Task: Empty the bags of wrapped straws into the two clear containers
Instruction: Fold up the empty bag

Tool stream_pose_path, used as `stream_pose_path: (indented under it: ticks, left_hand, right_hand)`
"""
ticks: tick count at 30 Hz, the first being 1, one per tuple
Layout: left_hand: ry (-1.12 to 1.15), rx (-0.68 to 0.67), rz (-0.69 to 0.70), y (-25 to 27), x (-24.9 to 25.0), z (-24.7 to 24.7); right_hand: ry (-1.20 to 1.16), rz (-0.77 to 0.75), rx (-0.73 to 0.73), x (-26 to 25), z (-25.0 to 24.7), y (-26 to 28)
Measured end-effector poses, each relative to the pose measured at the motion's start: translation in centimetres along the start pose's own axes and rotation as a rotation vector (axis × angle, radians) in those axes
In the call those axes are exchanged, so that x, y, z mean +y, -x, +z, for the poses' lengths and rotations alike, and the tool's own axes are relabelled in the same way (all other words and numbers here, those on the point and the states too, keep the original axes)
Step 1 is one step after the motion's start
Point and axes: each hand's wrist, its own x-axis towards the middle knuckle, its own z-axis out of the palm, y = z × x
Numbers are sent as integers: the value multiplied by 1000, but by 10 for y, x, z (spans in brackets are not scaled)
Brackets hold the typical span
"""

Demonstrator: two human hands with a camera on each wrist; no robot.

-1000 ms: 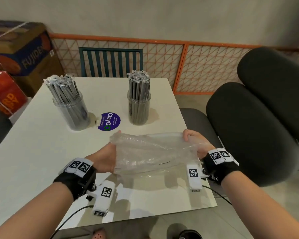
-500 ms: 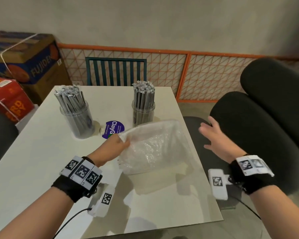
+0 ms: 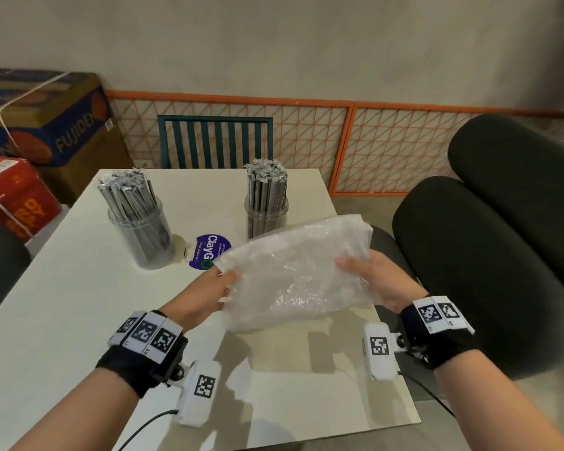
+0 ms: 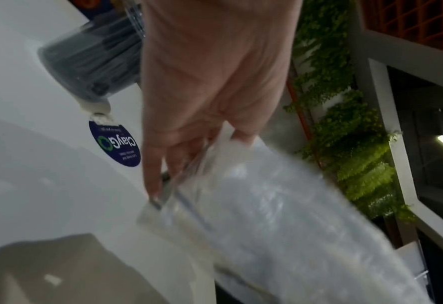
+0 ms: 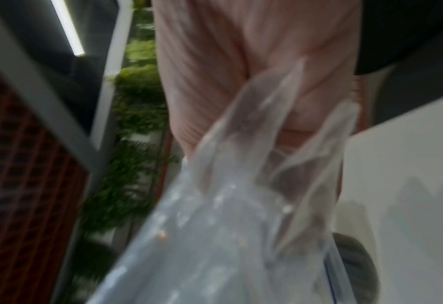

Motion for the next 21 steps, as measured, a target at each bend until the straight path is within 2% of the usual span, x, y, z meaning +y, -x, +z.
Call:
stream_pose_path:
  ticks: [4, 6, 8, 10, 12, 14, 16, 19, 21]
  left_hand:
    - [41, -2, -109, -2, -4, 6]
    - [54, 33, -199, -5, -3, 7]
    - [182, 39, -302, -7, -3, 9]
    - [397, -84, -341, -7, 1, 15]
    - [605, -301, -335, -7, 6, 24]
    - [629, -470, -287, -7, 16, 33]
    - [651, -521, -240, -5, 26, 45]
    - [721, -440, -210, -8, 33, 57]
    - [638, -356, -186, -13, 30, 56]
  right_hand:
    - [244, -185, 88, -17, 9, 1]
    - [383, -347, 112, -23, 14, 2]
    - [637, -566, 117, -26, 19, 3]
    - [978, -758, 128, -27, 23, 4]
    - [1248, -876, 110, -21, 32, 6]
    - [1288, -947, 34, -16, 47, 14]
    - [1250, -974, -44, -7, 56, 21]
    - [1221, -915, -58, 4, 59, 28]
    - [1194, -895, 26, 6, 56, 33]
